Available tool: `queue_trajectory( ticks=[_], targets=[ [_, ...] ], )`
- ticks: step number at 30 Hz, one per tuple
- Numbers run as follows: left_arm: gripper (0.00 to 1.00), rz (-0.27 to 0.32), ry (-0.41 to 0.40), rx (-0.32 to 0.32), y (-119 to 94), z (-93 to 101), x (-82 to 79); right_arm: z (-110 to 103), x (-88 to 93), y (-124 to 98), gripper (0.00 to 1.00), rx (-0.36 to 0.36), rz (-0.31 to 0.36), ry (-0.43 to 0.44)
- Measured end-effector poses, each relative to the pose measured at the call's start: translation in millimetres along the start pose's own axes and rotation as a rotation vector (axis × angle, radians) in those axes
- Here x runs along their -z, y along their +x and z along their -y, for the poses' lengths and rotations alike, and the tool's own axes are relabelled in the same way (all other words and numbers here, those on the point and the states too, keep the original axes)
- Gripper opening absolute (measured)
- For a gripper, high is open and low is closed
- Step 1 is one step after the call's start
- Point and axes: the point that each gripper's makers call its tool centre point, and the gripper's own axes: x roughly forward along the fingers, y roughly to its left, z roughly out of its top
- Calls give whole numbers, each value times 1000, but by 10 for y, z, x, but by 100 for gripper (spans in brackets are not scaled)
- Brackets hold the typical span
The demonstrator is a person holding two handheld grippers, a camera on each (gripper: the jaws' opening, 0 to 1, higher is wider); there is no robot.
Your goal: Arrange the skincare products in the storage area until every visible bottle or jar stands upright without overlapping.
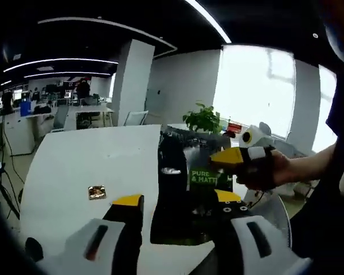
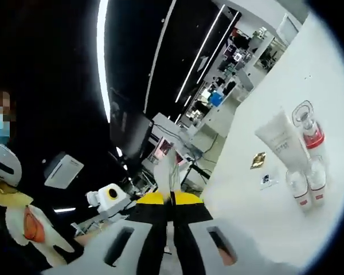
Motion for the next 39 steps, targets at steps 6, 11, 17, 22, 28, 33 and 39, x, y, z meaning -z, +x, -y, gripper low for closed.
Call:
queue_trajectory(
  ticks=[6,11,17,22,28,33,39],
  targets=[
    [50,-5,-162,285,-65,312,-40,-386,-51,37,1,-194,-83,29],
    [23,29,-208,388,-96,504,-119,-393,-126,95,1,-191,-104,-8],
    [4,91,-317,393,-70,582,-189,-258,-194,119,2,-132,-74,5],
    [3,159,-449,361,-32,598,-204,-163,-315,149,6,-57,64,-19],
    [2,303,-648,354,-13,553,-327,-206,-2,182,13,-48,69,-5],
    [2,313,-695,356,11,540,-309,-207,-11,147,9,-20,168,41],
    [2,305,-693,328,56,525,-278,-154,-59,82,2,-1,231,178]
  ],
)
